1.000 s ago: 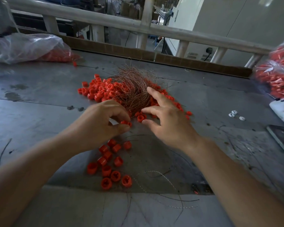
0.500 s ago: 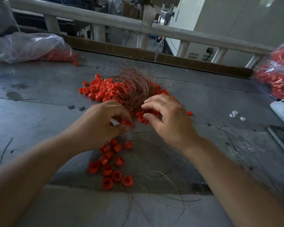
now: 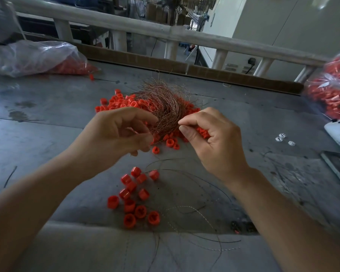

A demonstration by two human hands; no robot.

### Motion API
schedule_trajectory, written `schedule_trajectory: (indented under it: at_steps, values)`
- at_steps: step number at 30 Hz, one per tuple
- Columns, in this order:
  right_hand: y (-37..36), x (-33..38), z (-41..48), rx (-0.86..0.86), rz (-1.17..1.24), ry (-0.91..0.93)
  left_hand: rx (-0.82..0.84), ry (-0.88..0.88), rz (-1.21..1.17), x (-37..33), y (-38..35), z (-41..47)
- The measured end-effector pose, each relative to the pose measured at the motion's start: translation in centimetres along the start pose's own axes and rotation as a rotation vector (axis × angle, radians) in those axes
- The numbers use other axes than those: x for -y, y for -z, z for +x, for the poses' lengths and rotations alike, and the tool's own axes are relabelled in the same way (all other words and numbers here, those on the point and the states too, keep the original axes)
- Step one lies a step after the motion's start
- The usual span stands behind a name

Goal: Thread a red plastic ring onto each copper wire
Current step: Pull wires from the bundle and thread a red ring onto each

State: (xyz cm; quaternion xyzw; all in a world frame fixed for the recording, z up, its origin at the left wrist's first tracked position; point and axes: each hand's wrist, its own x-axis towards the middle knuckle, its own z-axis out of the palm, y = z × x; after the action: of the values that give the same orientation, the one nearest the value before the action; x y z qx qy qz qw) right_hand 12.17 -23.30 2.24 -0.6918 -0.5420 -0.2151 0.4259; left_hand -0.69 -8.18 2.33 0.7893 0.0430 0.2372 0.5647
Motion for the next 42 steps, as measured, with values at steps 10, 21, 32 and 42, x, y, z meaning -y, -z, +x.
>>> schedule_trajectory:
  at_steps: [10, 21, 32, 42]
  values:
    - [0.1, 0.6, -0.1, 0.005, -0.028, 0.012, 0.081, 0.135, -0.166, -1.3, -0.1, -0.3]
    - [-0.3, 1.9, -0.4, 0.113, 0.143, -0.028, 0.150, 0.265, -0.318, -1.3, -0.7, -0.3]
    - [0.0, 3.0, -0.4, 0.089, 0.059, 0.035, 0.168, 0.356, -0.421, -1.3, -0.7, -0.3]
    - [0.1, 3.1, -0.5, 0.194, 0.058, 0.088, 0.248, 0.391, -0.318, -1.3, -0.4, -0.4]
